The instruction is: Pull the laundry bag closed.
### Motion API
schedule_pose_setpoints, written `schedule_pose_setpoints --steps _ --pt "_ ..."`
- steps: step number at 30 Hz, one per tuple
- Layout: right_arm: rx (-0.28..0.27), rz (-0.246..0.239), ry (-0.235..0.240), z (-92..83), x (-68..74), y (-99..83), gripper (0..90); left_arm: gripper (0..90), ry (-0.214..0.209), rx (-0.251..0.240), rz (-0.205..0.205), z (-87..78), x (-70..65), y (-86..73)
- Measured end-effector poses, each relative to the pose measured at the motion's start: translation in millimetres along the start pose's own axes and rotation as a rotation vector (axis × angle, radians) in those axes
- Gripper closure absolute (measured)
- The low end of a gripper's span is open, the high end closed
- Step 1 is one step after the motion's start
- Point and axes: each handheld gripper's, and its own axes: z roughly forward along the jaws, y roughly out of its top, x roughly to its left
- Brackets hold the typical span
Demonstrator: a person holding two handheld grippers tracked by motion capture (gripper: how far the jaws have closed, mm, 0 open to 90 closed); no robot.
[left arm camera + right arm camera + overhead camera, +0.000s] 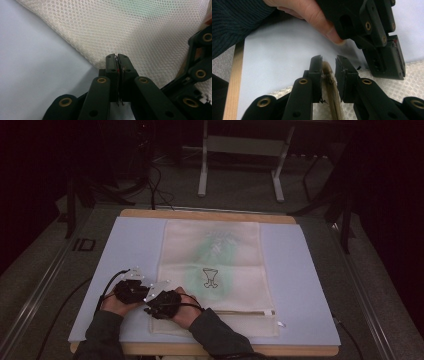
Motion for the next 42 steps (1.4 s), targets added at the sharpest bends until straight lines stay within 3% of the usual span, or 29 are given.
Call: schedule_pose_setpoints --steps 8,11,21,23,37,42 --pt "0.027 -0.009 -0.01 10.1 2.8 3.5 76.0 86.9 0.008 -0.002 -0.005 -0.7 0.0 0.5" --pt "0.03 0.017 -0.011 10.9 1.3 4.4 80.5 87.3 0.032 -0.013 -0.017 -3.4 0.3 0.8" --pt "0.02 0.027 -0.011 10.9 -0.3 6.2 81.3 87.3 0.02 -0.018 -0.02 -3.5 -0.1 1.2" --pt "-0.006 0.036 -0.006 8.8 -0.6 6.0 81.3 87.1 0.021 -0.012 -0.015 -3.1 -0.2 1.3" --pt "-0.034 0.04 -0.009 -9.0 0.9 5.8 81.3 86.9 0.012 -0.006 -0.031 -1.4 1.4 0.7" --pt "-0.046 0.043 -0.012 -21.4 0.5 -5.3 81.3 86.6 0.011 -0.006 -0.03 -0.8 1.0 0.6"
